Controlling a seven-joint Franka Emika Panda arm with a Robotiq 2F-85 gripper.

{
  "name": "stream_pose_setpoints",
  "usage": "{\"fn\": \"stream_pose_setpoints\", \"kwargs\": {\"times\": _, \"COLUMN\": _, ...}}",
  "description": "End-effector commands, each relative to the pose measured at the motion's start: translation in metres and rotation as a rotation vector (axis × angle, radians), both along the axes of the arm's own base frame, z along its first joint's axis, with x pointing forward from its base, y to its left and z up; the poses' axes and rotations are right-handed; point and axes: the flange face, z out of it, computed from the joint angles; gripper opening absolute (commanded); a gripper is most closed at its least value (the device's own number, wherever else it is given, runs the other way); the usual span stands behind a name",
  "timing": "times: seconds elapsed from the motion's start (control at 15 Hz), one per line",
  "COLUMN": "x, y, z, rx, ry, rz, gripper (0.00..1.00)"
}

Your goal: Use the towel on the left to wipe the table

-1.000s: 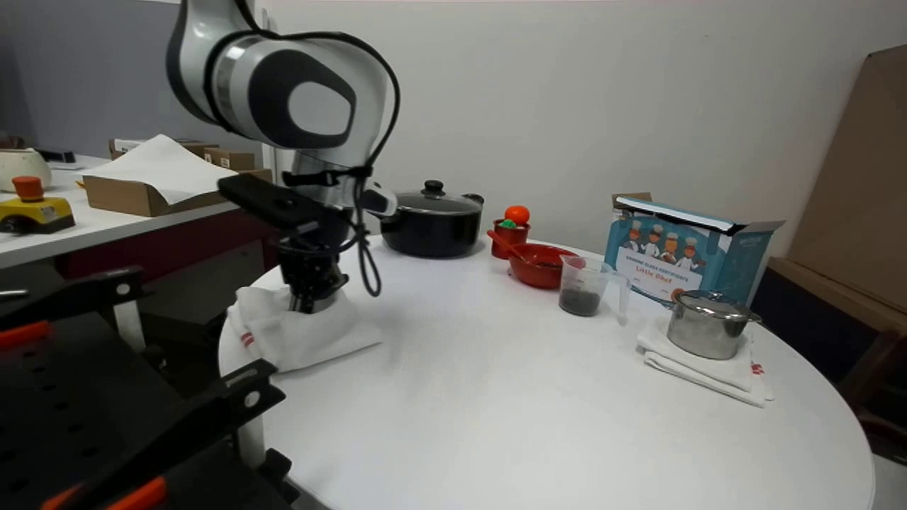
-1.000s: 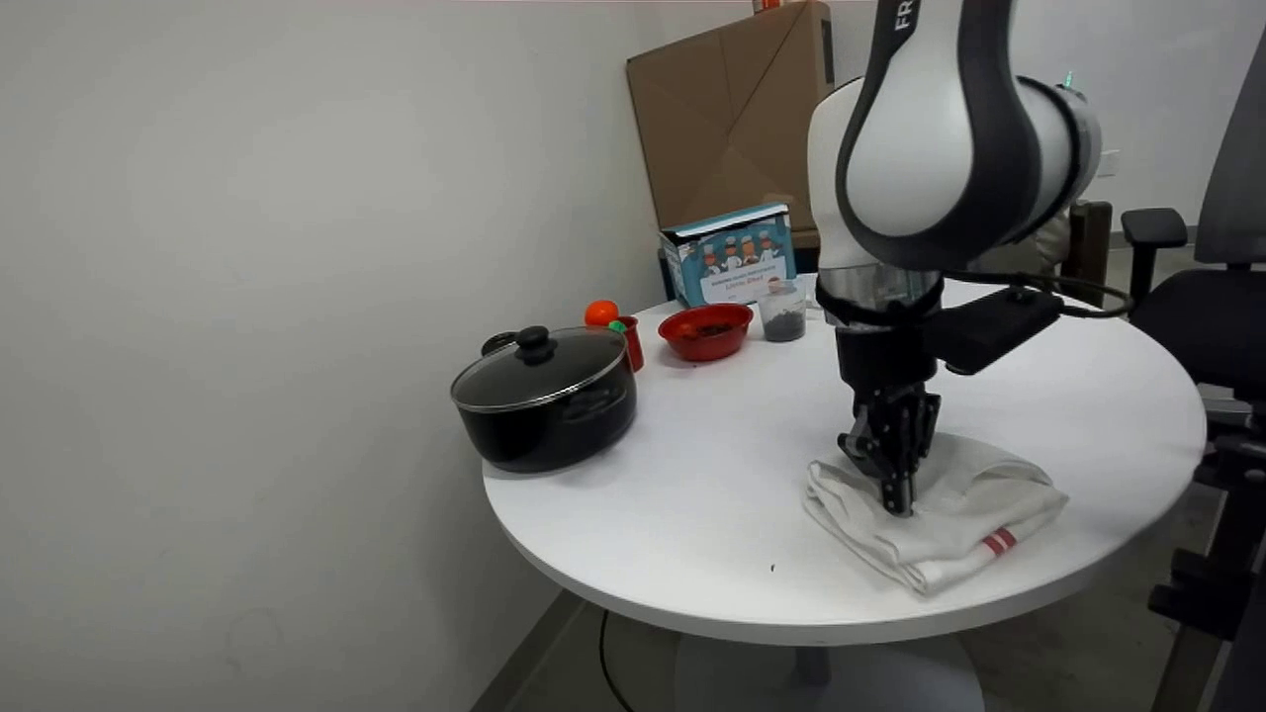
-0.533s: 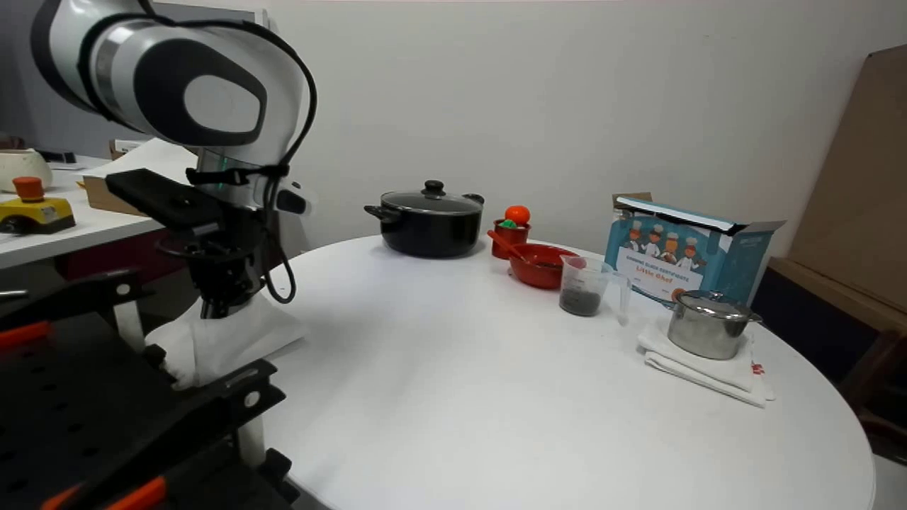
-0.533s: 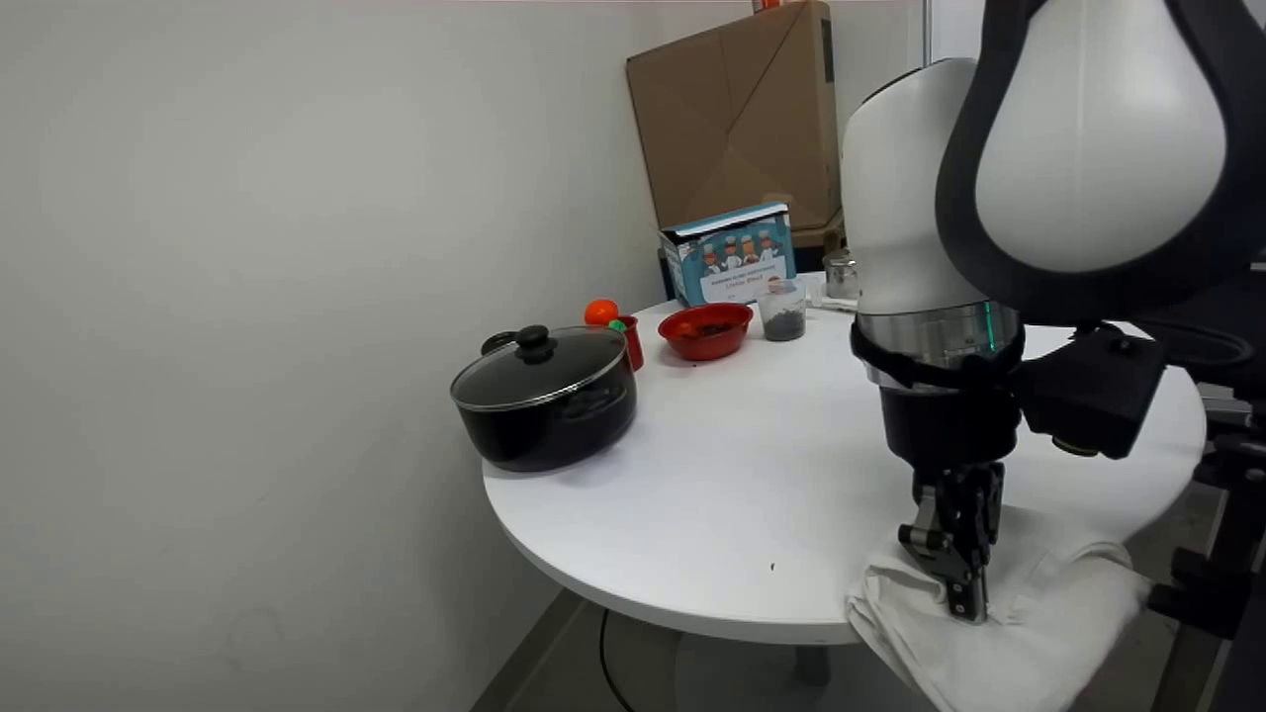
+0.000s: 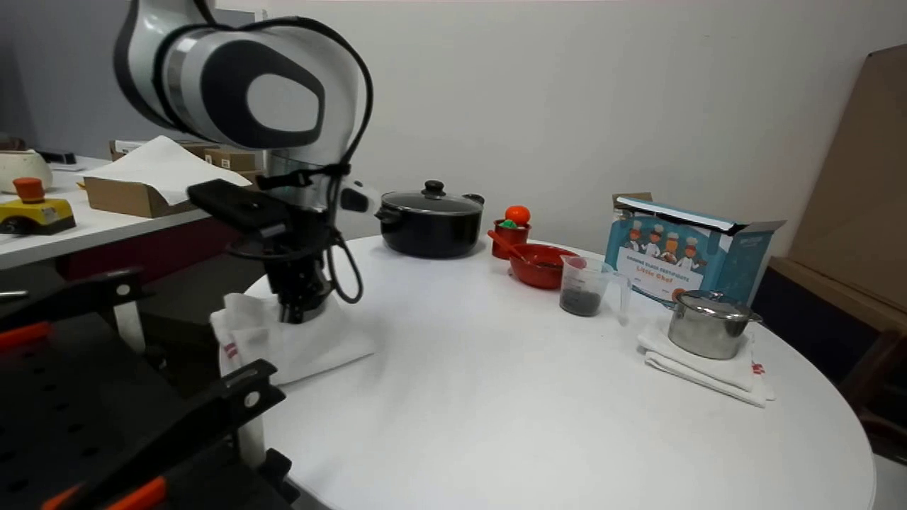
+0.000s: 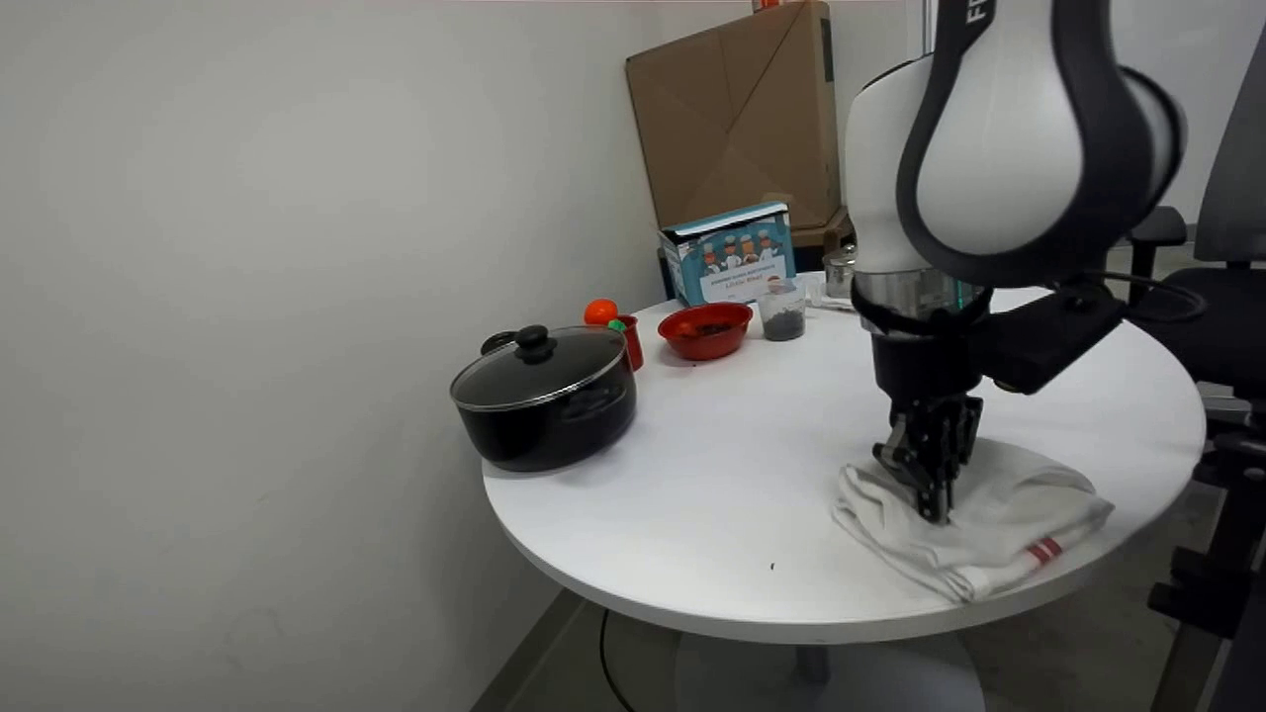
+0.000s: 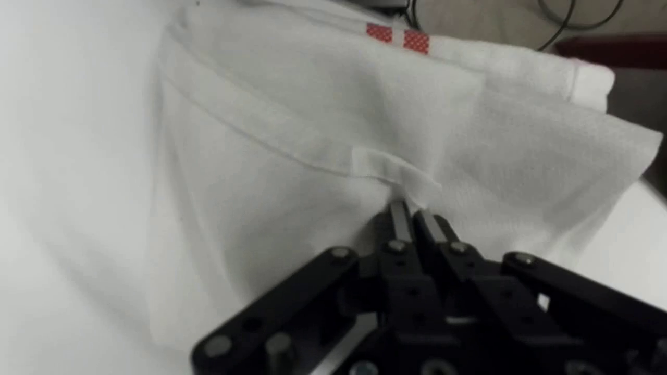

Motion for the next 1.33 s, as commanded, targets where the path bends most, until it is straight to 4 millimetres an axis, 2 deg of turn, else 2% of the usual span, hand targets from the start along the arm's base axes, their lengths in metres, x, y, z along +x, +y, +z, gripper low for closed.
{"fn": "stream_pose_setpoints", "kwargs": {"times": 0.0, "x": 0.049, "y": -0.079, "z": -0.012, "rx": -0.083, "ry": -0.048, "rz": -0.123, "gripper": 0.07}}
{"fn": "stream_pose_setpoints", "kwargs": {"times": 0.13, "x": 0.072, "y": -0.120, "z": -0.013, "rx": -0.133, "ry": -0.073, "rz": -0.187, "gripper": 0.07}}
{"fn": "stream_pose_setpoints", "kwargs": {"times": 0.4, "x": 0.108, "y": -0.188, "z": -0.017, "rx": -0.188, "ry": -0.101, "rz": -0.306, "gripper": 0.07}}
{"fn": "stream_pose_setpoints", "kwargs": {"times": 0.73, "x": 0.155, "y": -0.255, "z": -0.018, "rx": -0.199, "ry": -0.126, "rz": -0.418, "gripper": 0.07}}
{"fn": "stream_pose_setpoints", "kwargs": {"times": 1.0, "x": 0.173, "y": -0.306, "z": -0.021, "rx": -0.220, "ry": -0.135, "rz": -0.500, "gripper": 0.07}}
{"fn": "stream_pose_setpoints", "kwargs": {"times": 1.13, "x": 0.176, "y": -0.325, "z": -0.022, "rx": -0.233, "ry": -0.134, "rz": -0.535, "gripper": 0.07}}
{"fn": "stream_pose_setpoints", "kwargs": {"times": 1.27, "x": 0.179, "y": -0.333, "z": -0.022, "rx": -0.242, "ry": -0.133, "rz": -0.550, "gripper": 0.07}}
